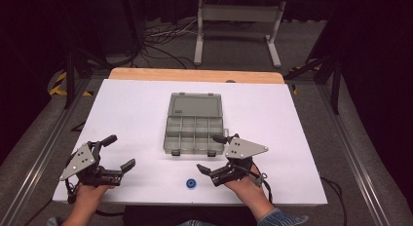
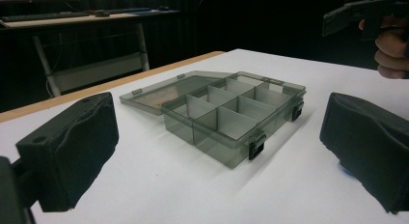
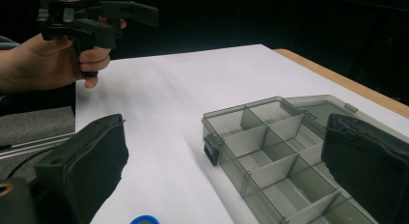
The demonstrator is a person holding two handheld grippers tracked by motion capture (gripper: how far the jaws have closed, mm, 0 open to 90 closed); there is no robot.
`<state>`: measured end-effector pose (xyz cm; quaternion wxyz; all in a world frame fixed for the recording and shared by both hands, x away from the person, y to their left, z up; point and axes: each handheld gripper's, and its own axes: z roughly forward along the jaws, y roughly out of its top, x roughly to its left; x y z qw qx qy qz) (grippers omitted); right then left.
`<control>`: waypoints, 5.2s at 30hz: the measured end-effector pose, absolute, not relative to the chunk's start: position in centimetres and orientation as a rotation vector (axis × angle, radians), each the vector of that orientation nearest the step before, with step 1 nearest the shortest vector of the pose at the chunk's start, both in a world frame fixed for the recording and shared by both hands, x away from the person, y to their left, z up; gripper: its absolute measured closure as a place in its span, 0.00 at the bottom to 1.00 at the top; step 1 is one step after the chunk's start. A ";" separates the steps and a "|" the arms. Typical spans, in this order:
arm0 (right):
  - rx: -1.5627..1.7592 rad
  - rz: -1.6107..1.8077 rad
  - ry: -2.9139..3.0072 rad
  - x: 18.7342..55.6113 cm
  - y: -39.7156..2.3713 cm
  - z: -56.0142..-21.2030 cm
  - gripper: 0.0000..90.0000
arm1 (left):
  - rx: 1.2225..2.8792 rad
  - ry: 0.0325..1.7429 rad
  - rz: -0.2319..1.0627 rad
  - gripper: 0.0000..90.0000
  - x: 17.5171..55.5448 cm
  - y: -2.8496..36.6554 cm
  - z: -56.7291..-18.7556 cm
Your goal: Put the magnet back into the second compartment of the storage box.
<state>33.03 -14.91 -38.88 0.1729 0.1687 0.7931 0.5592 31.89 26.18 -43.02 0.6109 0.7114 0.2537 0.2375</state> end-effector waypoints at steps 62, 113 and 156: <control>0.343 0.951 2.903 33.4 -8.5 -44.6 0.41 | 1.645 0.584 0.547 0.01 31.9 26.2 -43.0; 0.343 1.037 2.836 34.0 -9.9 -39.4 0.70 | 1.648 0.584 0.545 0.01 32.0 26.2 -43.0; 0.511 1.077 2.681 41.4 -9.5 -35.3 0.70 | 1.646 0.584 0.536 0.01 32.2 26.1 -43.1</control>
